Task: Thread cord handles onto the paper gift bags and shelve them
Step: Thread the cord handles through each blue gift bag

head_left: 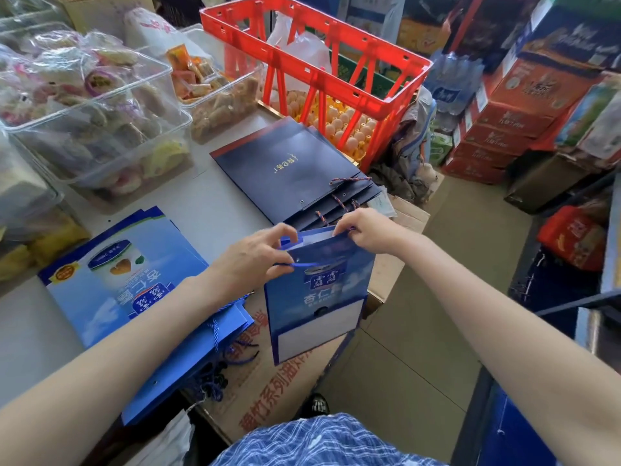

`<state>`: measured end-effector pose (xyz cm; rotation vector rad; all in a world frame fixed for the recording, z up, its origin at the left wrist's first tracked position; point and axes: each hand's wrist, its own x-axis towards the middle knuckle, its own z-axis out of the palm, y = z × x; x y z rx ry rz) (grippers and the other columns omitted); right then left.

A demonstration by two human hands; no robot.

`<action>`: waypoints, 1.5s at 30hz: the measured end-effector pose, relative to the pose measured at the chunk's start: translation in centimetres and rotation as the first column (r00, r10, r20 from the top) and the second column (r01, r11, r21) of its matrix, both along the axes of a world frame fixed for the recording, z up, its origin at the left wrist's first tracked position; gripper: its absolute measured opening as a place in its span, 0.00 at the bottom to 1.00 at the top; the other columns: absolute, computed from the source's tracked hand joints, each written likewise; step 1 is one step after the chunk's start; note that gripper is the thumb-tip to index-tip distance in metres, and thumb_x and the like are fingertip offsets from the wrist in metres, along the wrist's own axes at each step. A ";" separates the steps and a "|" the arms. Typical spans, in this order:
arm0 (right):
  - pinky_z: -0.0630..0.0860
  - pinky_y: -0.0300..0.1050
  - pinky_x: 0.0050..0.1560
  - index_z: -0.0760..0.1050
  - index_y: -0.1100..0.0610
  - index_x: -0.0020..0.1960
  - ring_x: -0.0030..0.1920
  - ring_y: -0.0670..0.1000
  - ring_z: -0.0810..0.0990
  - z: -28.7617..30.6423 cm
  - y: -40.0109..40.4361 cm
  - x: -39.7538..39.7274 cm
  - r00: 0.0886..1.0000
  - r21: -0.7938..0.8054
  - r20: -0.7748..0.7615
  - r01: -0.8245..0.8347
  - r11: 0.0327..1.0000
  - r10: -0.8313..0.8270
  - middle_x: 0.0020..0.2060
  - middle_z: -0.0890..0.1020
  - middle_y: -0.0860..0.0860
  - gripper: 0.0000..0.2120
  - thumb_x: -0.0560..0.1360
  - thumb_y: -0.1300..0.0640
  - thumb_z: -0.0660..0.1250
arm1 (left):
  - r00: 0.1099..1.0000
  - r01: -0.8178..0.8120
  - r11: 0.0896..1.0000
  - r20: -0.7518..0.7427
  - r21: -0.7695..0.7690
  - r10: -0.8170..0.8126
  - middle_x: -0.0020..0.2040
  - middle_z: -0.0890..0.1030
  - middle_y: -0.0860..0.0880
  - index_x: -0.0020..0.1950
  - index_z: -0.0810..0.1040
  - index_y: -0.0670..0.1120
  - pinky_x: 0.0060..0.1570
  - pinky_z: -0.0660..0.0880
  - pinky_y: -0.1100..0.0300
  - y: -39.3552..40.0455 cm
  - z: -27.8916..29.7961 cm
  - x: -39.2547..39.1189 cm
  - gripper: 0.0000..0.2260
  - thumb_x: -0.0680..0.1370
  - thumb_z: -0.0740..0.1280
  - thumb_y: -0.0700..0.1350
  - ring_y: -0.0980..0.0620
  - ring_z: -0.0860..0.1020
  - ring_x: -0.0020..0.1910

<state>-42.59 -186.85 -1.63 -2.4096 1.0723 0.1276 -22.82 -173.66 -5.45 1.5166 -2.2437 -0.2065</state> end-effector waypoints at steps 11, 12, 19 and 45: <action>0.62 0.38 0.59 0.77 0.63 0.57 0.61 0.57 0.67 -5.2 3.2 -0.3 0.986 -0.086 0.166 0.030 0.996 -0.016 0.55 0.76 0.58 0.14 0.75 0.70 0.60 | 0.993 -0.065 0.911 0.112 0.408 0.020 0.68 0.70 0.55 0.56 0.81 0.45 0.55 0.66 0.65 0.6 -2.8 -0.4 0.11 0.79 0.62 0.45 0.55 0.74 0.58; 0.63 0.39 0.59 0.77 0.62 0.57 0.61 0.55 0.68 -5.2 3.9 -0.1 0.976 -0.110 0.218 0.011 0.994 0.013 0.55 0.76 0.57 0.12 0.75 0.67 0.63 | 0.994 -0.081 0.905 0.097 0.417 0.044 0.68 0.70 0.55 0.56 0.81 0.45 0.55 0.66 0.65 0.6 -2.9 -0.3 0.11 0.79 0.63 0.45 0.55 0.74 0.58; 0.69 0.46 0.56 0.75 0.58 0.59 0.54 0.52 0.73 -7.2 8.7 2.4 0.993 0.108 0.088 -0.088 0.990 0.078 0.53 0.80 0.54 0.13 0.76 0.55 0.67 | 0.996 -0.084 0.891 0.009 0.446 0.089 0.64 0.74 0.51 0.54 0.82 0.43 0.53 0.66 0.69 1.0 -3.5 0.1 0.09 0.77 0.66 0.42 0.54 0.76 0.55; 0.60 0.33 0.20 0.71 0.56 0.44 0.19 0.41 0.65 2.2 0.4 -2.3 0.303 0.568 0.660 0.397 0.721 -0.687 0.34 0.83 0.50 0.05 0.78 0.63 0.62 | 0.873 -0.446 0.761 0.040 0.471 0.487 0.49 0.78 0.44 0.54 0.79 0.44 0.53 0.70 0.54 2.0 -4.9 0.6 0.09 0.78 0.65 0.48 0.46 0.72 0.56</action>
